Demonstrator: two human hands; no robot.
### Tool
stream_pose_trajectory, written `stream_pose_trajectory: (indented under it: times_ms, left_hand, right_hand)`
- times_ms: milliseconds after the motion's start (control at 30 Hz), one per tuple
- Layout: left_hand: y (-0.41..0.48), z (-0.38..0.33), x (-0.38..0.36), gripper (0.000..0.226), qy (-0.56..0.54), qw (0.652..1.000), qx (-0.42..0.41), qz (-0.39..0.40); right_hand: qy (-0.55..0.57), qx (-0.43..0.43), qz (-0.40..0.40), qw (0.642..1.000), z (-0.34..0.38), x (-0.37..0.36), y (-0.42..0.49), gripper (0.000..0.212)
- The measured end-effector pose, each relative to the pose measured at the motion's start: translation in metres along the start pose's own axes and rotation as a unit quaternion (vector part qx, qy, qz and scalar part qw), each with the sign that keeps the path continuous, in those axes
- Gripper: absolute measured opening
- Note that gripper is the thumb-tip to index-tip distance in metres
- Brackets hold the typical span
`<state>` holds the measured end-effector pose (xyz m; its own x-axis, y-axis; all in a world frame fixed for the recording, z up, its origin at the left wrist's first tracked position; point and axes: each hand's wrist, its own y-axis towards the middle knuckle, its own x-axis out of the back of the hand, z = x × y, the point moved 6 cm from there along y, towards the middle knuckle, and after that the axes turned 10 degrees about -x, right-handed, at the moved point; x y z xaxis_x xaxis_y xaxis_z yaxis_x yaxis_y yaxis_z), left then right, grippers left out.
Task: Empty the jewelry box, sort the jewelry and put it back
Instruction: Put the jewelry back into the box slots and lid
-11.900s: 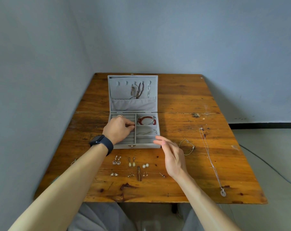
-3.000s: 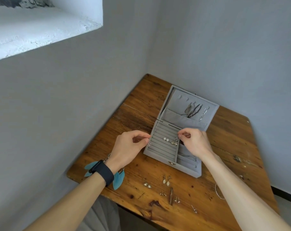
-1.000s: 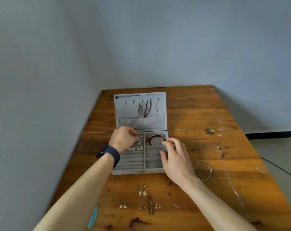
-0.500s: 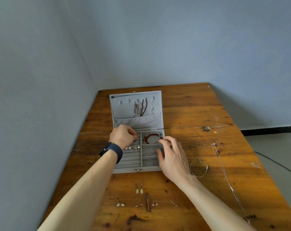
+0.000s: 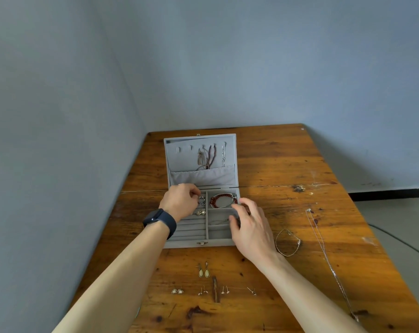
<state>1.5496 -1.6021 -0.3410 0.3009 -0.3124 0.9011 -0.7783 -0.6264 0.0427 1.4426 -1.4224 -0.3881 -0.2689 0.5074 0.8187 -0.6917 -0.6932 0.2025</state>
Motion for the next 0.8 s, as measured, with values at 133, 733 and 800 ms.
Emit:
stream_pose_trajectory:
  times_ms: [133, 733, 800]
  left_hand:
    - [-0.015, 0.001, 0.012, 0.025, -0.013, 1.000, -0.009, -0.004]
    - [-0.160, -0.020, -0.020, 0.026, -0.026, 0.996, -0.015, -0.081]
    - [-0.162, -0.022, -0.025, 0.028, -0.032, 0.997, -0.003, -0.075]
  right_hand:
    - [-0.002, 0.001, 0.026, 1.000, 0.000, 0.003, 0.002, 0.040]
    - [0.060, 0.043, 0.091, 0.993, 0.027, 0.016, -0.085, 0.020]
    - [0.060, 0.023, 0.123, 0.990, 0.029, 0.008, -0.088, 0.022]
